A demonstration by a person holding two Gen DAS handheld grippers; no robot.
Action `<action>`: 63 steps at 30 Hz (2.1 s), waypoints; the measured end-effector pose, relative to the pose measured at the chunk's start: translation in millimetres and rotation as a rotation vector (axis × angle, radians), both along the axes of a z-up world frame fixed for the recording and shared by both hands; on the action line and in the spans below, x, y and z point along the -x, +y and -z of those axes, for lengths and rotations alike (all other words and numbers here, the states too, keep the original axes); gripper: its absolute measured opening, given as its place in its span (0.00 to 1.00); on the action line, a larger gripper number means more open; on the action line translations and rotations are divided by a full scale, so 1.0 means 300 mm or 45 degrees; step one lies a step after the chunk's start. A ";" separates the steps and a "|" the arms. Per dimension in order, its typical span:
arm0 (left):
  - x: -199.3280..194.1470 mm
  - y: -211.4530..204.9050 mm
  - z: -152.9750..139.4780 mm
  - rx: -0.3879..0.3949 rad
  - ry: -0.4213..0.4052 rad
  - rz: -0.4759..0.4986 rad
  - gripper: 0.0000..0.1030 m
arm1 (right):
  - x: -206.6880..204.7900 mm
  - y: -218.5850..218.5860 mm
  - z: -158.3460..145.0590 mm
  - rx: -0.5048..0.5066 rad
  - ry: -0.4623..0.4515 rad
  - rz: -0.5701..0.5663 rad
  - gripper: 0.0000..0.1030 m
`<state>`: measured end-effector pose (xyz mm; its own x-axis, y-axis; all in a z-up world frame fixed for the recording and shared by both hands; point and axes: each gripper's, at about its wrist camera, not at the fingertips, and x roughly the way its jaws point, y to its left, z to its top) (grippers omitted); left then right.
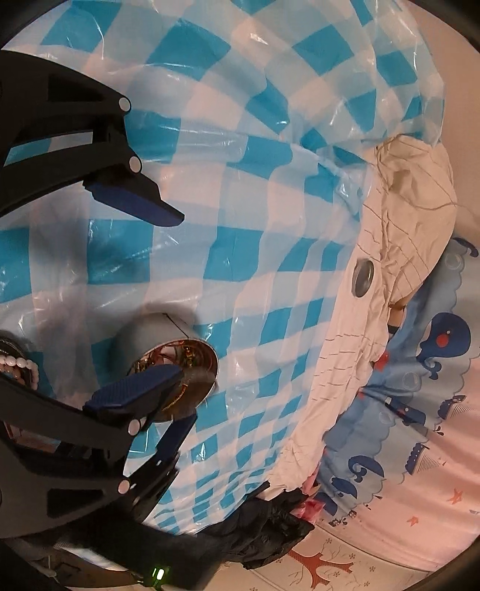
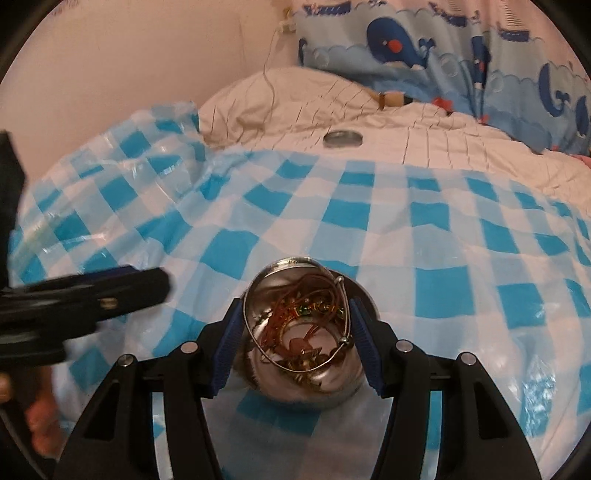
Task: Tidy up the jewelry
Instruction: 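Lower the silver bangle into the tin can and open the right tool, then move the right tool back toward the remaining pearl bracelets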
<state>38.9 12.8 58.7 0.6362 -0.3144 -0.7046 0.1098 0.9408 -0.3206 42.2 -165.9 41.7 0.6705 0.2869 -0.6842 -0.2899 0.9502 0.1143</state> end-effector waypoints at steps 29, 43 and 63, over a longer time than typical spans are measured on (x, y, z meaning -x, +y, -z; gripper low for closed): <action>0.046 0.090 0.000 0.021 0.023 -0.047 0.79 | -0.096 0.067 0.078 0.036 0.219 -0.279 0.91; 0.180 0.043 0.037 -0.175 0.035 0.103 0.80 | 0.338 -0.215 0.008 -0.110 0.202 -0.111 0.89; 0.245 -0.038 0.101 -0.187 0.099 0.221 0.80 | 0.454 -0.061 0.067 0.049 0.139 -0.273 0.08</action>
<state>-34.7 1.5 28.5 0.5238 -0.3049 -0.7954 0.2544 0.9471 -0.1955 -94.0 -184.4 21.6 0.5187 0.3870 -0.7623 -0.4734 0.8725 0.1208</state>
